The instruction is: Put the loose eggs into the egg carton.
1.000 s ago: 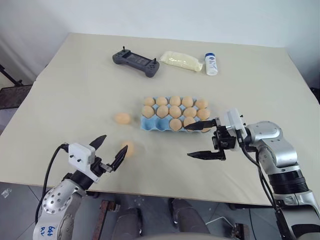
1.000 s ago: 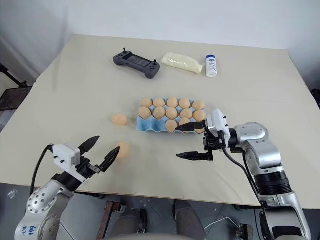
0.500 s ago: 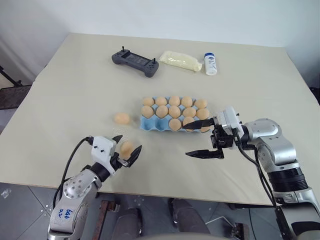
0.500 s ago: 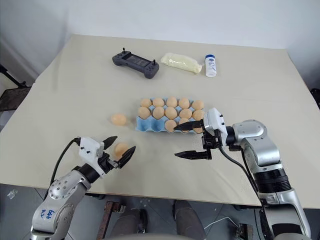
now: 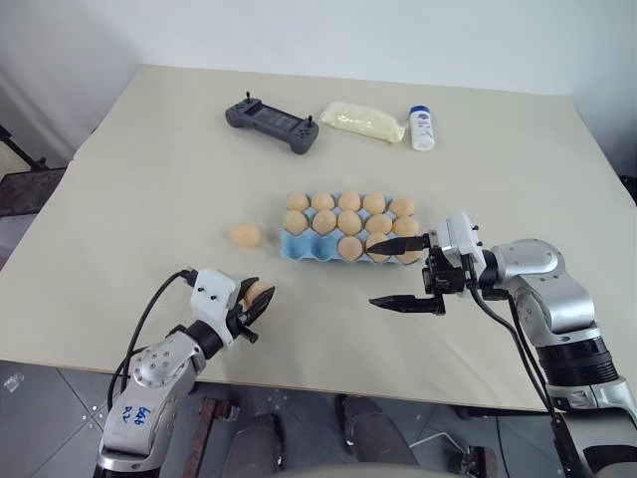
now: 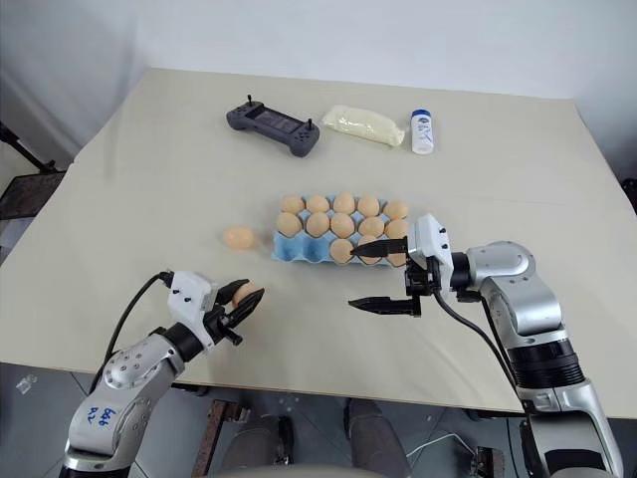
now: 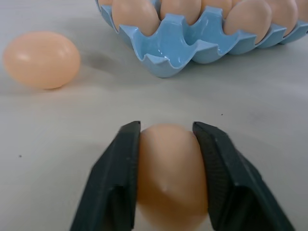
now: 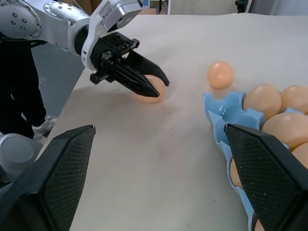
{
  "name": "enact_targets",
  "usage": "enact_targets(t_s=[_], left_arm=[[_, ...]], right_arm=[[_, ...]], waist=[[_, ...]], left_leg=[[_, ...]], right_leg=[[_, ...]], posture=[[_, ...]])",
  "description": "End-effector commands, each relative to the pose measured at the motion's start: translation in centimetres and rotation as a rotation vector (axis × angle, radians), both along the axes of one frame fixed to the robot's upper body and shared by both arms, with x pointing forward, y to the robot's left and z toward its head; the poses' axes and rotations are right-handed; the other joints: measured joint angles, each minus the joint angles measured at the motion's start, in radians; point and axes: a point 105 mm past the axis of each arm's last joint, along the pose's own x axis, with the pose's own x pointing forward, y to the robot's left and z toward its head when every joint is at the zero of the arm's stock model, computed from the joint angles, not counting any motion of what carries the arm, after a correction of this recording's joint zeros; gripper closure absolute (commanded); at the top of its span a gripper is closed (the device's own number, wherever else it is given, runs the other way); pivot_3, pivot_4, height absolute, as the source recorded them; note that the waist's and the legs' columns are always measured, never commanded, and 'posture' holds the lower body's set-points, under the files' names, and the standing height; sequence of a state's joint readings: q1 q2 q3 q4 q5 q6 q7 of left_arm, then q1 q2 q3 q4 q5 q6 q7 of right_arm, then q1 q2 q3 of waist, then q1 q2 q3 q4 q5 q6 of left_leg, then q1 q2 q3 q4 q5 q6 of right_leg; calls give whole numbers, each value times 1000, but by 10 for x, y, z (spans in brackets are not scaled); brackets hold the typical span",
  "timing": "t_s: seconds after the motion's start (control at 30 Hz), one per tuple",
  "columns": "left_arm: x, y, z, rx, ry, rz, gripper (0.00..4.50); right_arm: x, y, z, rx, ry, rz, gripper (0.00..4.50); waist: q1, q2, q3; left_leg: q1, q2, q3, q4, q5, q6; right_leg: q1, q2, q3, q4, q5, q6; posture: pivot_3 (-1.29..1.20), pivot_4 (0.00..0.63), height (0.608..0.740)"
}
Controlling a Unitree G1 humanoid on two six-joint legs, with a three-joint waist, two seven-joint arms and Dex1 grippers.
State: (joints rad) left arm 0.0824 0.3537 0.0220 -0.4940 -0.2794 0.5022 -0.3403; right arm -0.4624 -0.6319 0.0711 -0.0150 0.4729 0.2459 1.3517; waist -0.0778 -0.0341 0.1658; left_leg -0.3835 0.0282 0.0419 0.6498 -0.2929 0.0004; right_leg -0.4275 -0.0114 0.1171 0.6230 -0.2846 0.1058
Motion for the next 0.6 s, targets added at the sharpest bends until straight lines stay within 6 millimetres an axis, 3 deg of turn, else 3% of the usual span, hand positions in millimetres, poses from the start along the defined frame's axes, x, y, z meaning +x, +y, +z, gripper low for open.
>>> enact_targets(t_s=[0.03,0.17,0.37,0.47,0.6], left_arm=[[6,-14,17,-35,-60,-33,3161],[12,-22,28,-46,-100,-51,3161],[26,-56,61,-106,-199,-128,3161],[39,-77,65,-122,-216,-181,3161],[59,-86,62,-127,-219,-176,3161]], right_arm=[[-1,-5,12,8,-55,-20,0],[-2,-7,14,8,-55,-33,0],[-1,-8,14,7,-59,-49,0],[0,-7,14,17,-64,-65,0],[1,-10,13,24,-65,-86,0]], waist=[[2,0,0],[5,0,0],[22,0,0],[26,0,0],[27,0,0]], left_leg=[[0,0,0,0,0,0],[-1,0,-1,0,0,0],[-2,-1,-2,2,0,0],[-1,-1,-2,3,0,0],[-2,-2,-2,5,0,0]], right_leg=[[0,0,0,0,0,0],[0,0,-1,0,0,0],[0,0,-3,1,0,1],[0,1,-2,1,0,1],[0,1,-2,2,1,1]], posture=[[0,150,740],[0,150,740],[0,150,740],[0,150,740],[0,150,740]])
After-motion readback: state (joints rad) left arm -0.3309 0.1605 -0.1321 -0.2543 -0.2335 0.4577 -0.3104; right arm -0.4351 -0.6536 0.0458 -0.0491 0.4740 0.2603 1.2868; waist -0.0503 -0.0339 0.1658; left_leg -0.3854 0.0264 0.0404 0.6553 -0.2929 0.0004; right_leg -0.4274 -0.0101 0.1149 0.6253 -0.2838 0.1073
